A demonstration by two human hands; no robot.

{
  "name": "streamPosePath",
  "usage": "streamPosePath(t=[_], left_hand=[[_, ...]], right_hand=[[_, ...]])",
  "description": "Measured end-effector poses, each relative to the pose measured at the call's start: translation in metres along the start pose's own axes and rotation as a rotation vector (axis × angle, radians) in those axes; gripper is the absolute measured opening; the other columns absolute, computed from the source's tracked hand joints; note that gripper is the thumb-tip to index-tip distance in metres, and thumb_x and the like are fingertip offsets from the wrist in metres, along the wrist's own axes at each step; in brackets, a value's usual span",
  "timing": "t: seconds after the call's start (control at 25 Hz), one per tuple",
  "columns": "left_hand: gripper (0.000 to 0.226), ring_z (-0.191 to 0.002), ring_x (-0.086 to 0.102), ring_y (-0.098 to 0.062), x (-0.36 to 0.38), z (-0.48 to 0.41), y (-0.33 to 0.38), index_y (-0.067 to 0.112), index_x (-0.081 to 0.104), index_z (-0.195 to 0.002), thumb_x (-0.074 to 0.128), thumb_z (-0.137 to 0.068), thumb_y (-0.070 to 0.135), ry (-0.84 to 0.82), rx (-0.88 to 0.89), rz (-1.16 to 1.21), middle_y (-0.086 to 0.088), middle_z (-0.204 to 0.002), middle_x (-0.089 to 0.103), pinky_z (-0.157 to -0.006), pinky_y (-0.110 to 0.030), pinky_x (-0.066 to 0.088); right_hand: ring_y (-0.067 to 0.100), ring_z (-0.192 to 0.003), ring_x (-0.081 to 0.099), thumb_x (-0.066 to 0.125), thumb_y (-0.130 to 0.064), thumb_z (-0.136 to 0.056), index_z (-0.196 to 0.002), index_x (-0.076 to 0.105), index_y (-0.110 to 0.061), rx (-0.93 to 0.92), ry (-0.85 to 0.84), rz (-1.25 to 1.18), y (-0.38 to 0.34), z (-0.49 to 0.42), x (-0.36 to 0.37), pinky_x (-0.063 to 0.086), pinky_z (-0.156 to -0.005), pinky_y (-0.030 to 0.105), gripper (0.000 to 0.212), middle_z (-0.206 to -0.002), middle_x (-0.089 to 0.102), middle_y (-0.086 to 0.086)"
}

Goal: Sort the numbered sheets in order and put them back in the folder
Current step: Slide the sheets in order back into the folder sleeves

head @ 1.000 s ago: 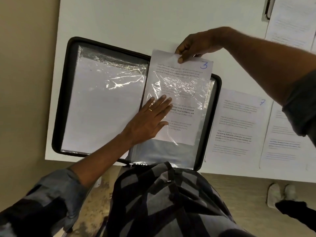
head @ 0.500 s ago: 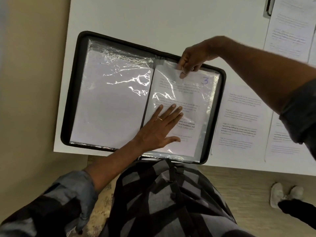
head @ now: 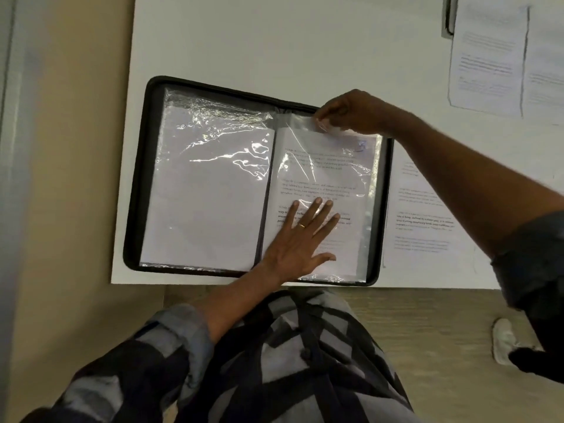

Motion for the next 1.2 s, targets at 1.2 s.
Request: streamPosePath(t=[1.2], left_hand=[[0.077,-0.146,0.033,-0.012,-0.172,0.123,0.024,0.037,0.011,-0.163,0.057,-0.101,0.045,0.403,-0.621,0.976,0.006,-0.169,0.02,-0.111,-0.026,0.03]], right_hand=[[0.022,-0.139,0.051,0.05,-0.027,-0.107,-0.158,0.032,-0.015,-0.339,0.383,-0.365,-0.137,0.19,0.207,0.041,-0.117,0.039,0.056,-0.16,0.041,0.004]])
Point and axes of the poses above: each hand's wrist, its own z-axis away from the middle knuckle, its own x-axis out of the palm, y = z × x, the point moved 4 cm from there along -z, towards the middle knuckle
